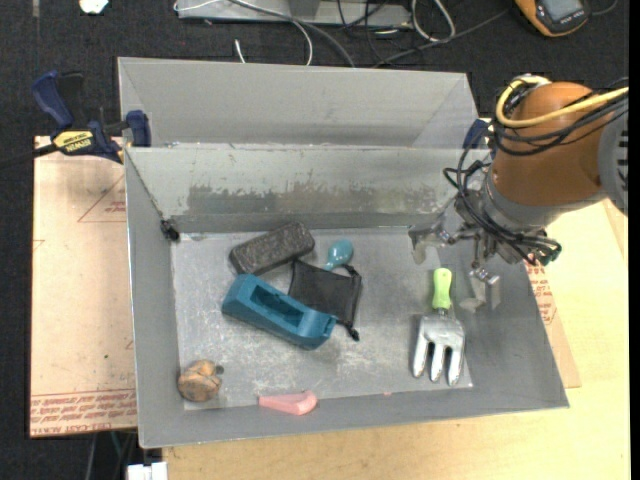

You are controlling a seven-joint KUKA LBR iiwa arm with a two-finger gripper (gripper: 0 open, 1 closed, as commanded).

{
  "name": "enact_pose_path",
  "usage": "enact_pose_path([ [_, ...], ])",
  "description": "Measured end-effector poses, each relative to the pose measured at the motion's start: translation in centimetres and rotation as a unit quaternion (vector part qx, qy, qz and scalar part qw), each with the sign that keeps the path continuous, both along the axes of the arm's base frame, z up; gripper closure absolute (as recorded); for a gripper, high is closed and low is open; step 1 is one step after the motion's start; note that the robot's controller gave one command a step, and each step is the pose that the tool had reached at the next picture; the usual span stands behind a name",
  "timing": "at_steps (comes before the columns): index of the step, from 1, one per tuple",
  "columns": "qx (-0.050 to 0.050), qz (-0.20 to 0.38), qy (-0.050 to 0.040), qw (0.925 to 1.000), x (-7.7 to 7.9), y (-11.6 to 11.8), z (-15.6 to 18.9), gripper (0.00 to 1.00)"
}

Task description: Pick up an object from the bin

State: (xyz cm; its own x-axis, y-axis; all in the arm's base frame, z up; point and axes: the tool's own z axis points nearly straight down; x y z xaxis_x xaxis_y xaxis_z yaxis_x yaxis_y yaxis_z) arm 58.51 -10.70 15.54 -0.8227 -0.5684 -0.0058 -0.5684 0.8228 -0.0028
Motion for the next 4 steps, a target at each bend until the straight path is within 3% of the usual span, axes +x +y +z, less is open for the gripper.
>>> enact_pose_path([
  [1,0.000,0.006,0.0016,1.0000,2.0,-4.6,-5.3,0.00],
  [2,0.010,0.202,0.0000,0.9794,1.8,-2.6,-6.8,0.00],
  [3,0.000,0.148,-0.0011,0.9890,2.6,-1.3,-8.4,1.00],
  [4,0.000,0.147,-0.0012,0.9891,2.6,-1.3,-8.4,1.00],
])
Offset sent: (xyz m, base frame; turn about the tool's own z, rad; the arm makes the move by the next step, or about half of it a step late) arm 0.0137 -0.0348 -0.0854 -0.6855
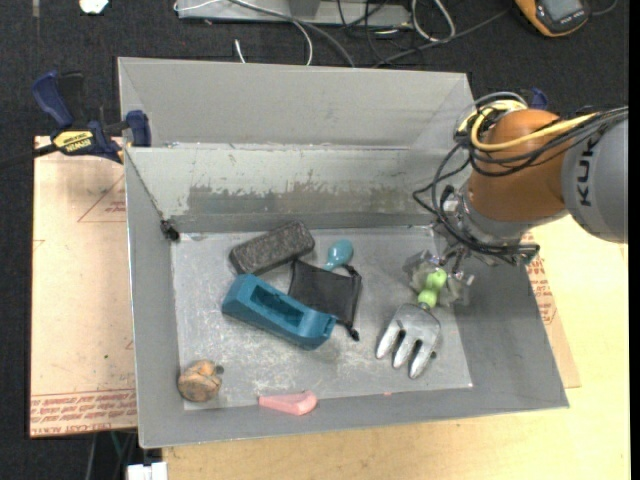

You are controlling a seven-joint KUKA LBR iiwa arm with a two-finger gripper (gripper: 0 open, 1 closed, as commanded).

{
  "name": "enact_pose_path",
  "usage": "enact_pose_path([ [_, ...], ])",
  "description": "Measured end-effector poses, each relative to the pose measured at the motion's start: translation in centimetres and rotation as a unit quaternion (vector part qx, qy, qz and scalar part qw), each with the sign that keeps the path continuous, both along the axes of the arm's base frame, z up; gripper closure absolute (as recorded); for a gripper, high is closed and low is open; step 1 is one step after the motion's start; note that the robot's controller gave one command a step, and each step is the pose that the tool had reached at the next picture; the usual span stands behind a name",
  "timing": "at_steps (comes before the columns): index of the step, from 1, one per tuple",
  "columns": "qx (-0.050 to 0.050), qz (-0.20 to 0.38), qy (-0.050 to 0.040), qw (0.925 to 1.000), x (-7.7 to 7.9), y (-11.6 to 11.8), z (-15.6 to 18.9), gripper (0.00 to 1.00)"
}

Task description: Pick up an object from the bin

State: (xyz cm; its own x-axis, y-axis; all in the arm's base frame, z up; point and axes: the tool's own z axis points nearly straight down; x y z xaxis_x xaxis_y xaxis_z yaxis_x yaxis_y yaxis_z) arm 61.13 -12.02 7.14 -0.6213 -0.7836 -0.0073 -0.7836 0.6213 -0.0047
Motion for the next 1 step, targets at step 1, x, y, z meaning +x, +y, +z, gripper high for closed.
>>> enact_pose_path([
  [1,0.001,0.000,0.0042,1.0000,-0.28,0.12,1.39,1.00],
])
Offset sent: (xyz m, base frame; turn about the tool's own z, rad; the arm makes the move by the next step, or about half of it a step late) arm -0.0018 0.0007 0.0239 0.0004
